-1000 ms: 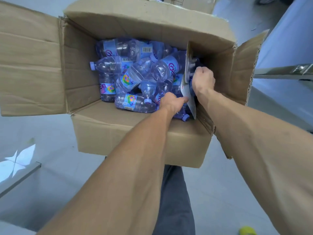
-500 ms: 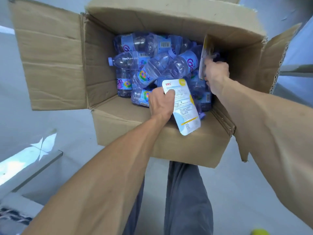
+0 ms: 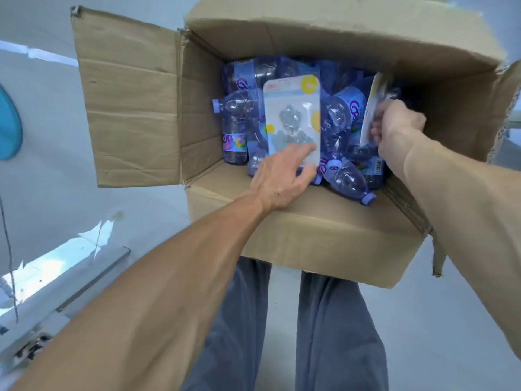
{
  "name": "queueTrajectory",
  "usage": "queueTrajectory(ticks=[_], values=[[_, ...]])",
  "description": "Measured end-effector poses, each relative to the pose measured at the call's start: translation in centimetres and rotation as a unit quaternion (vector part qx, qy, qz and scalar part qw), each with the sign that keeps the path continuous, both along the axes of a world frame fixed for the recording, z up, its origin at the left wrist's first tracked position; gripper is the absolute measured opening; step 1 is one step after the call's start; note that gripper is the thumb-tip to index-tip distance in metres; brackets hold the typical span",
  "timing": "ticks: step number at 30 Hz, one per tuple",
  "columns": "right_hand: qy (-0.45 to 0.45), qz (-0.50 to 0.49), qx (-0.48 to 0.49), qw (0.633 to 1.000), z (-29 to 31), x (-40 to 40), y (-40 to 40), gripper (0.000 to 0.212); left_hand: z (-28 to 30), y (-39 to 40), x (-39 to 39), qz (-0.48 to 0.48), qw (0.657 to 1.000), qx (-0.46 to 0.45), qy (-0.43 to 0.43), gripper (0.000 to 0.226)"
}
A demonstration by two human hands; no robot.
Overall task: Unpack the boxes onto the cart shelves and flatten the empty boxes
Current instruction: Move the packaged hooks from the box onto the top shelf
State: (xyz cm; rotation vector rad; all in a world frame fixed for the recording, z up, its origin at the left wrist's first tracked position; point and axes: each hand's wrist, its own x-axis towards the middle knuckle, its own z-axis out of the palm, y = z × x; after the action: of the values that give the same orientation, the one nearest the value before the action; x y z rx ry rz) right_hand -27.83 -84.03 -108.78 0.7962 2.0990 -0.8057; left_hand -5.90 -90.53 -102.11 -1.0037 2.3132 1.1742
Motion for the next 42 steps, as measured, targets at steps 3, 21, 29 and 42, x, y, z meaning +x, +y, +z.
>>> queueTrajectory(ticks=[3, 21, 29, 42], values=[[0.033, 0.189, 0.073, 0.979, 1.2, 1.5, 1.3, 0.033, -1.3, 0.1, -1.6, 0.209, 0.967, -0.085, -0.115, 0.038], [0.099, 0.245, 0.035, 0.964, 1.1, 5.4, 2.9, 0.024, -4.7, -2.4, -5.3, 0.297, 0.912, -0.110, -0.260, 0.029], [0.065, 0.243, 0.082, 0.964, 4.4, 5.7, 2.4, 0.026, -3.1, -3.4, -5.1, 0.302, 0.909, -0.022, -0.287, 0.031], [0.036, 0.165, 0.016, 0.986, 26.8, 9.6, -1.0, 0.032, 18.3, -5.6, -2.1, 0.059, 0.952, -0.162, -0.252, 0.032]])
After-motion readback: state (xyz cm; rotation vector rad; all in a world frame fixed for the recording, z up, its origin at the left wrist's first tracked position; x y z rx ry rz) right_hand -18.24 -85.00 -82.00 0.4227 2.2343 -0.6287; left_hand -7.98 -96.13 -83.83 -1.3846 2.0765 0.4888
